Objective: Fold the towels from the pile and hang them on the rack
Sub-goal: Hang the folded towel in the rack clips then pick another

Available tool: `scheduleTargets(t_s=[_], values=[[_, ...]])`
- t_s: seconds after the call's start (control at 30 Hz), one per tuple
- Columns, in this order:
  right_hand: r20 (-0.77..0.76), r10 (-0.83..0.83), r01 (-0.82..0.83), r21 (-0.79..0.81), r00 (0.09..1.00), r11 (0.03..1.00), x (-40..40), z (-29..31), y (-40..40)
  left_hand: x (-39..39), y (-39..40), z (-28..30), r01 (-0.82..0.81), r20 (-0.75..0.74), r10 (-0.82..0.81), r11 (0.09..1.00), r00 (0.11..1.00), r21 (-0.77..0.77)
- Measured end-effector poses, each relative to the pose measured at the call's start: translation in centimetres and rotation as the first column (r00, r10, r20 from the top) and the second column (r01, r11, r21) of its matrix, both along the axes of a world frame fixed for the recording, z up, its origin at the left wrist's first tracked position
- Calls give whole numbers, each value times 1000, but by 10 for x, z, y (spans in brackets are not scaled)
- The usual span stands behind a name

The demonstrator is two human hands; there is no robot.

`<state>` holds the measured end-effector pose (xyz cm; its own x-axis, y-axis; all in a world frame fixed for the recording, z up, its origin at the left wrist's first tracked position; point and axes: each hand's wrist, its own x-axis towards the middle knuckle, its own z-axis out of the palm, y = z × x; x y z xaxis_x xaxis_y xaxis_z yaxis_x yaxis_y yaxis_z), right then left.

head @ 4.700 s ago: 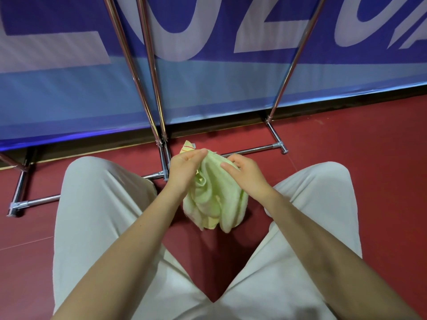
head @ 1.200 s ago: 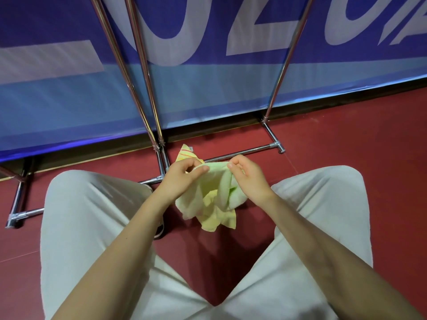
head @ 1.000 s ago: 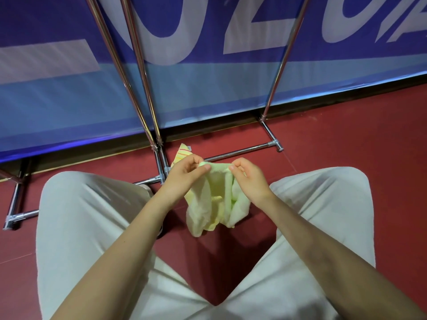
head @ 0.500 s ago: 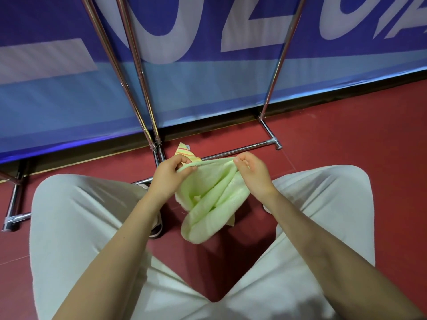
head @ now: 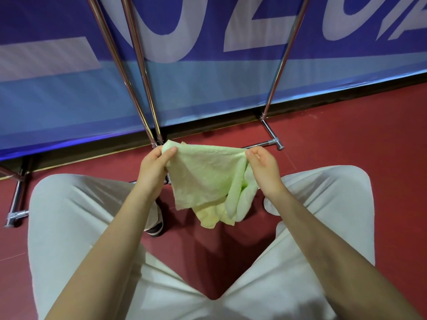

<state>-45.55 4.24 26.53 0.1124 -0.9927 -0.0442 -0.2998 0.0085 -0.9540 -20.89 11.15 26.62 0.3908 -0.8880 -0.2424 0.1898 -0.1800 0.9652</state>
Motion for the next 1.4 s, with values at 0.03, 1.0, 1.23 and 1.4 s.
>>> scheduleTargets(t_s=[0.03,1.0,1.23,1.4], values=[[-3,-1,1,-1,1000,1000,0,0,0,0,0,1,10,-52,-10,1000,999,-5],[383,-4,-84,214,924,973,50,13,14,-97,-2,1,-145,64,148,988,987,-45],[391,158,-248,192,907,949,62,21,17,-90,0,7,-159,-96,154,986,983,-48],[150,281,-284,-2,948,959,63,24,14,-80,-4,5,-142,-172,125,986,977,-90]])
